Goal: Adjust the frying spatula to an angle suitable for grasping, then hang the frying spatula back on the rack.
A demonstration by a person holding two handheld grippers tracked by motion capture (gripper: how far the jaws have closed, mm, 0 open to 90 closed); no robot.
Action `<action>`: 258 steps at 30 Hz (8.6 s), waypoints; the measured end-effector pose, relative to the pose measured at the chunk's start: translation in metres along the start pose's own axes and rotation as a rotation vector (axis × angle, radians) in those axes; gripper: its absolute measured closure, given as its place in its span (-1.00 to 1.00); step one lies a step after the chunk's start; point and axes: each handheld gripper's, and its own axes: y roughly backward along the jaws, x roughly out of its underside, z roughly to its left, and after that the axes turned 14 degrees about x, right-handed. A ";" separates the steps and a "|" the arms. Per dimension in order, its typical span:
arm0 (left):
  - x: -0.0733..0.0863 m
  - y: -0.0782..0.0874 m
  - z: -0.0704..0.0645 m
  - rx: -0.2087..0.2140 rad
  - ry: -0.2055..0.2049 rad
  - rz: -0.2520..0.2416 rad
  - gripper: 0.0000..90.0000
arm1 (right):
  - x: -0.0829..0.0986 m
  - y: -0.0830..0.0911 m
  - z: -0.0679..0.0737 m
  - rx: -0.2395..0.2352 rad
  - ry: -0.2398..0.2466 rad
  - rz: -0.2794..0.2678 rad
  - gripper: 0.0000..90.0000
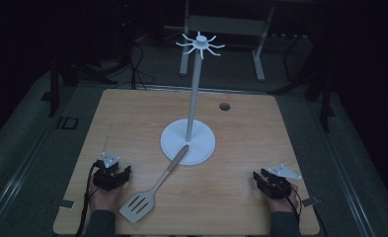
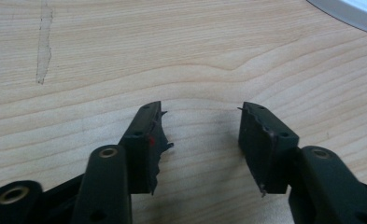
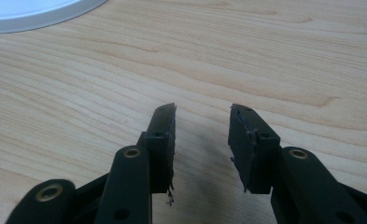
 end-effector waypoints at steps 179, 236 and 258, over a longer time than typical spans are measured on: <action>-0.103 -0.049 -0.132 0.175 -0.241 0.357 0.66 | -0.004 -0.002 0.007 0.040 0.040 -0.007 0.10; -0.124 0.013 -0.157 0.134 -0.210 -0.119 0.66 | -0.005 -0.003 0.004 0.066 0.027 -0.016 0.09; -0.130 0.018 -0.174 0.094 -0.229 -0.291 0.66 | -0.005 -0.004 0.005 0.066 0.033 -0.015 0.09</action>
